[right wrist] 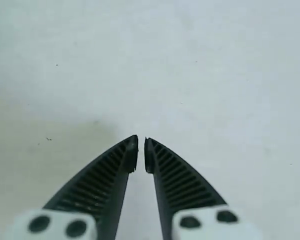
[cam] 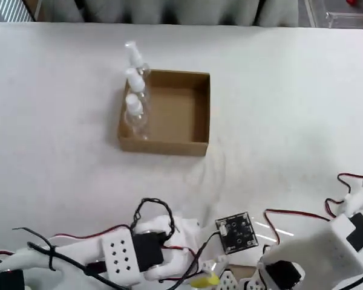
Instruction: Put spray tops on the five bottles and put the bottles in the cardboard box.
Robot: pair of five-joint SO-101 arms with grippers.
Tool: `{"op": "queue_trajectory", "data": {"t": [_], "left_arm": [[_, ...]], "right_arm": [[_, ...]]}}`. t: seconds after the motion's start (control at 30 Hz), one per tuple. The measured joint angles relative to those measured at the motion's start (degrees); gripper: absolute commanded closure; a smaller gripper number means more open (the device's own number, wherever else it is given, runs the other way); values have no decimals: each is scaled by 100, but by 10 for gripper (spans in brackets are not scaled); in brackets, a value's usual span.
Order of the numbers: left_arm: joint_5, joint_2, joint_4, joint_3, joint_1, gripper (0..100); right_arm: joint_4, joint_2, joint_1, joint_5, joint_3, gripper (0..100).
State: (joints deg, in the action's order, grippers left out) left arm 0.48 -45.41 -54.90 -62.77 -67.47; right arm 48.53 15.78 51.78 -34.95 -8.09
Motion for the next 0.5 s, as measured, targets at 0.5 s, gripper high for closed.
{"op": "queue_trajectory", "data": {"t": [0.5], "left_arm": [[18, 536, 1178, -677, 624, 694]], "right_arm": [[712, 0, 0, 0, 378, 981]]}}
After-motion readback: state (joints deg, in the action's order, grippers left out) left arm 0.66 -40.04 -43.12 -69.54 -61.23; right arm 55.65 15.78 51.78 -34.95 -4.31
